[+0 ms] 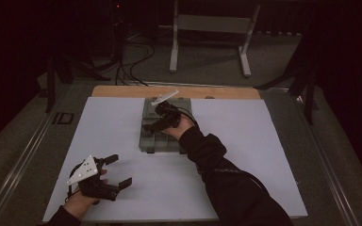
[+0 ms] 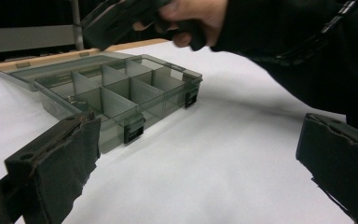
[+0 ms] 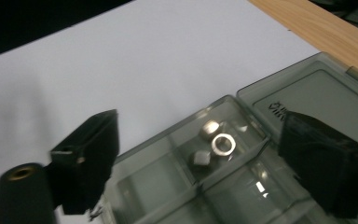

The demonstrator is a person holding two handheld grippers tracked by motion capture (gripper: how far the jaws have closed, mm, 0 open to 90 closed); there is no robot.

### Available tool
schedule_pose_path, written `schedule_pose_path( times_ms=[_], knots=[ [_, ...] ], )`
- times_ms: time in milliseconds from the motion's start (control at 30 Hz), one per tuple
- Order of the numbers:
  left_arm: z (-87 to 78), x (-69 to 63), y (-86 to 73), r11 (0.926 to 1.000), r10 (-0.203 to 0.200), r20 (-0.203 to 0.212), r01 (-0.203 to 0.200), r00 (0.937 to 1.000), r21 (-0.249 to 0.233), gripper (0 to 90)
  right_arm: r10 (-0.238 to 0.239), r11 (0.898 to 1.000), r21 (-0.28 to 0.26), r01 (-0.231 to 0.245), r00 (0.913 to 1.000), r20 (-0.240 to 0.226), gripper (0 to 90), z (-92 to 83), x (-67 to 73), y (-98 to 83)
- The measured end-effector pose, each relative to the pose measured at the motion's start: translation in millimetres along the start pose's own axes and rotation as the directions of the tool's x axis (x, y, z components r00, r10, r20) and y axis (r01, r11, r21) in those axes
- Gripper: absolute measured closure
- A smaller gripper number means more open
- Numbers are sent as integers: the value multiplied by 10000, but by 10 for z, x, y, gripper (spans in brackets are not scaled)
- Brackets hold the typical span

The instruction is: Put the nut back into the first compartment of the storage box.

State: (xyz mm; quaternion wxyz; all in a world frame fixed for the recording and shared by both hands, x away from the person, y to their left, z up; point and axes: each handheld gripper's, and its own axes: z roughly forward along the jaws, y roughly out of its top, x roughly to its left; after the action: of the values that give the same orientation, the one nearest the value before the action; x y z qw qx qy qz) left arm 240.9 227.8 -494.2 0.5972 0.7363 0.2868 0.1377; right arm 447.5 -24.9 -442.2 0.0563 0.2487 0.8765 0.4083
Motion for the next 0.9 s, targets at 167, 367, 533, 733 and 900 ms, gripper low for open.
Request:
schedule_pose_path(
  times_ms=[167,367,533,733,900],
  knots=[
    [2,-2,3,10000,20,-10,-20,10000,10,4,-16,9996,-285,14,10000,-93,108,-215,41,-142],
    [13,-8,5,10000,48,5,-48,10000,57,4,-347,9989,-302,350,9993,104,108,-428,139,-398],
    [11,-9,6,10000,64,-18,-64,10000,63,4,-354,9980,-528,360,9993,112,109,-640,231,-606],
    [15,-10,6,9999,72,-28,-72,10000,98,4,-169,9967,-800,168,9999,-9,109,-879,296,-904],
    [19,-8,6,9999,60,-56,-59,10000,106,4,66,9956,-938,-75,9999,-105,109,-1049,340,-1181]
  ],
)
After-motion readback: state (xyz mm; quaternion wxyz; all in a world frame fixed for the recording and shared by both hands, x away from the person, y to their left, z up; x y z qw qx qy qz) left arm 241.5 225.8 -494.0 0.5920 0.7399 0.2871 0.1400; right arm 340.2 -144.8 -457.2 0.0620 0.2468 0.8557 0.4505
